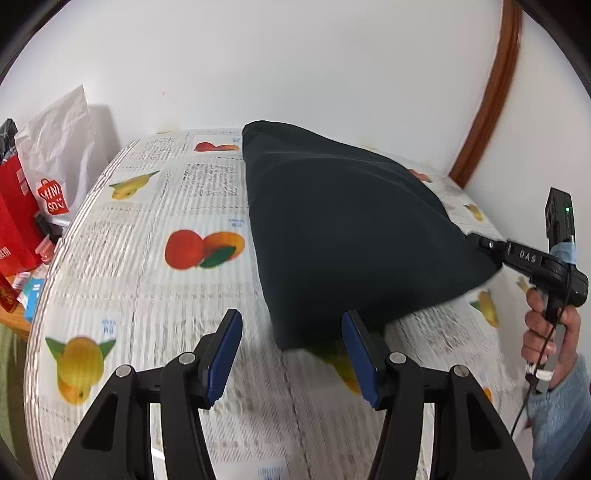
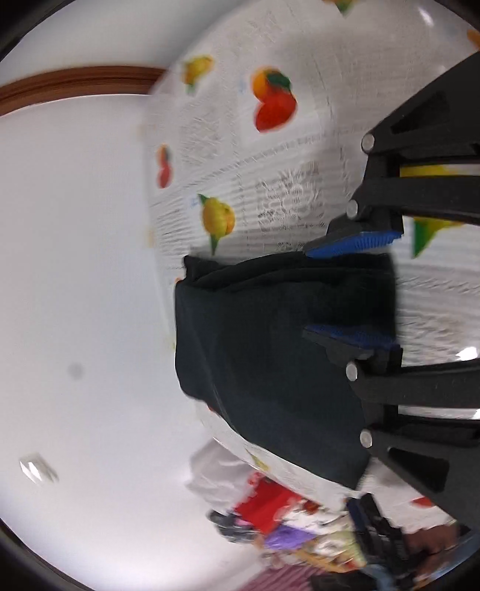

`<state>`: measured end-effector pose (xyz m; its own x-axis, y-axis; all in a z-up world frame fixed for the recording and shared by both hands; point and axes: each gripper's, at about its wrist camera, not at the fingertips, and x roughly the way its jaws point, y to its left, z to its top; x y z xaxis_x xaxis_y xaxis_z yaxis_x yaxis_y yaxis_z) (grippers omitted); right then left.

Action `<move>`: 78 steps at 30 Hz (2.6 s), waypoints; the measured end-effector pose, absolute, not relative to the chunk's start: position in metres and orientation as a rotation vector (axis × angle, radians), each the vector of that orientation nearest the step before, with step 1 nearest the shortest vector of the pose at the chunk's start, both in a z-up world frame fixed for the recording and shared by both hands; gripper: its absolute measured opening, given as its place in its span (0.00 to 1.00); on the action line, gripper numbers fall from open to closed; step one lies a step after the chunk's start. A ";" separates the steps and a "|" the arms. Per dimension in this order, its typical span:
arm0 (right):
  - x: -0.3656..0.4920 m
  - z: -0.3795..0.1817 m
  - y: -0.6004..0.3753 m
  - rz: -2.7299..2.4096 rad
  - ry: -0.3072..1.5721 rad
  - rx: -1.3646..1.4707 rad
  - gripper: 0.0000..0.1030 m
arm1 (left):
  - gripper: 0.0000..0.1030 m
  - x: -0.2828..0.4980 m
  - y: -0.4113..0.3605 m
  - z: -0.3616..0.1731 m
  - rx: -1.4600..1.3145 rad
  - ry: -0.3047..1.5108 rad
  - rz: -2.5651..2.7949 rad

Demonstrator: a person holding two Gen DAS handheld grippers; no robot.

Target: Fold small clothes

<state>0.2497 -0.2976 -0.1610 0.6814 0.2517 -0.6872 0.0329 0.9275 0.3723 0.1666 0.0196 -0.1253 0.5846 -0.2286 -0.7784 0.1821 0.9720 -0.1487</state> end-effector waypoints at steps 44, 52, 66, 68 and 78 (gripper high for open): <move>0.004 -0.027 -0.256 -0.249 0.748 0.093 0.86 | 0.84 0.009 -0.026 -0.016 0.025 0.727 -0.109; 0.002 -0.025 -0.258 -0.276 0.743 0.097 0.86 | 0.84 0.010 -0.030 -0.019 0.034 0.731 -0.103; 0.002 -0.026 -0.254 -0.277 0.750 0.091 0.86 | 0.84 0.009 -0.024 -0.020 0.014 0.732 -0.117; 0.003 -0.027 -0.254 -0.278 0.753 0.093 0.86 | 0.84 0.010 -0.025 -0.020 0.016 0.733 -0.116; 0.004 -0.027 -0.250 -0.276 0.755 0.085 0.86 | 0.84 0.010 -0.020 -0.020 0.010 0.735 -0.113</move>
<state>0.0037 -0.2502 -0.0270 0.6943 -0.2160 -0.6865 0.2770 0.9606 -0.0221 0.0096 -0.0197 -0.0199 0.7360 -0.0993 -0.6697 0.1064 0.9939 -0.0304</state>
